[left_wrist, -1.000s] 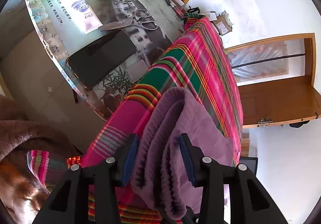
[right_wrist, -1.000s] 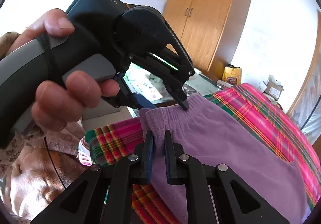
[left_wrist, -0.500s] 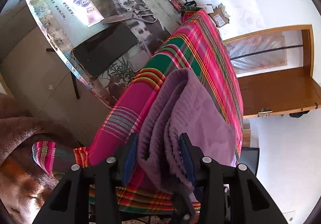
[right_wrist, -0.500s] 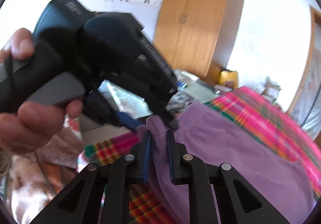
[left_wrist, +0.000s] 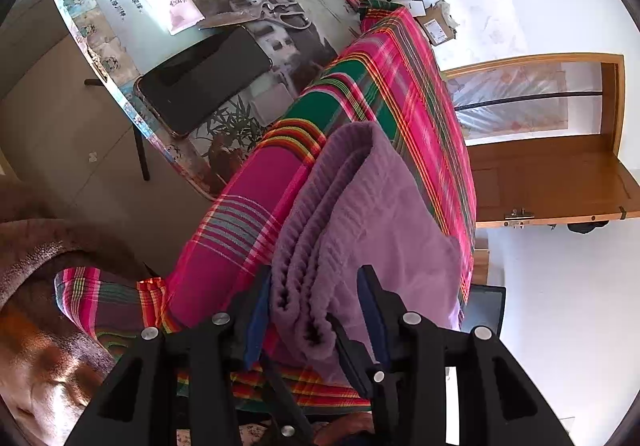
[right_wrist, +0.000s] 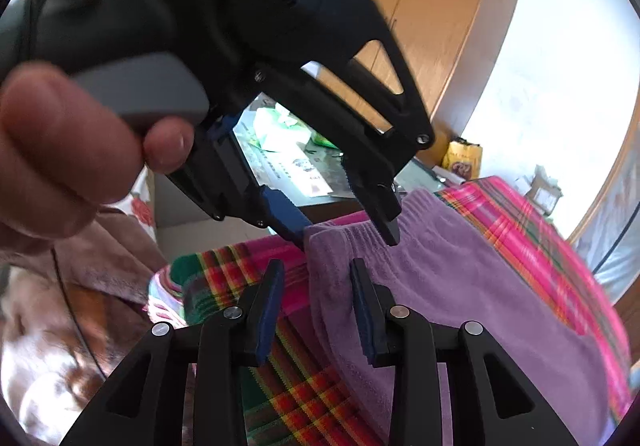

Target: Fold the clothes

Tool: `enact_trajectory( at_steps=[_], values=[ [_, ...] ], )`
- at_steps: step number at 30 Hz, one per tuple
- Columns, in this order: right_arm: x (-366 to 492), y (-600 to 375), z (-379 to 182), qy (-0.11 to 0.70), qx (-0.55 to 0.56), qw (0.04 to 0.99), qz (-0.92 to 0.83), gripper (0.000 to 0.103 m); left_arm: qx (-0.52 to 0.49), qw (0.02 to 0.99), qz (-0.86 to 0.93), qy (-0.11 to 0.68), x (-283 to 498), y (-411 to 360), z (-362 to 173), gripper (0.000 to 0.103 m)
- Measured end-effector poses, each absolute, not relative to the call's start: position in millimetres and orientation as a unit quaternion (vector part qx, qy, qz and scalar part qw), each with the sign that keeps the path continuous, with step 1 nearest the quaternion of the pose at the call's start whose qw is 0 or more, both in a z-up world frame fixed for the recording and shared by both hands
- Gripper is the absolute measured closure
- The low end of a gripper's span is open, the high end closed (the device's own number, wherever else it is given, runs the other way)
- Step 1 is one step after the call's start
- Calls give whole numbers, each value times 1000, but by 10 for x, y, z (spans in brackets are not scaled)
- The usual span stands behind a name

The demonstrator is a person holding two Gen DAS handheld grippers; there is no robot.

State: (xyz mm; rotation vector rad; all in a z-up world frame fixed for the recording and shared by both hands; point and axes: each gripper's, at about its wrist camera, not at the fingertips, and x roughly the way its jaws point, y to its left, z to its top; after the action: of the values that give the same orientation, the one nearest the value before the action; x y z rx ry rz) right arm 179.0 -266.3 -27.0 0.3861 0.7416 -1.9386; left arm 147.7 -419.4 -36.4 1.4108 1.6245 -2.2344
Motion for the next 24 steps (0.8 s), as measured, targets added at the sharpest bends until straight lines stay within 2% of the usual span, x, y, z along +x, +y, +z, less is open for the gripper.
enact_trajectory(
  at_steps=[11,16,24],
  values=[
    [1656,-2851,-286,320,177,454,-813,69,470,7,-722,507,1401,-4173,-344,61],
    [1601,-2811,-227,298,182,464,-814,83,472,-12,-715,515,1355,-4210,-375,61],
    [1800,-2620,-144,286,160,477,-815,83,486,-18,-716,501,1100,-4185,-362,61]
  ],
)
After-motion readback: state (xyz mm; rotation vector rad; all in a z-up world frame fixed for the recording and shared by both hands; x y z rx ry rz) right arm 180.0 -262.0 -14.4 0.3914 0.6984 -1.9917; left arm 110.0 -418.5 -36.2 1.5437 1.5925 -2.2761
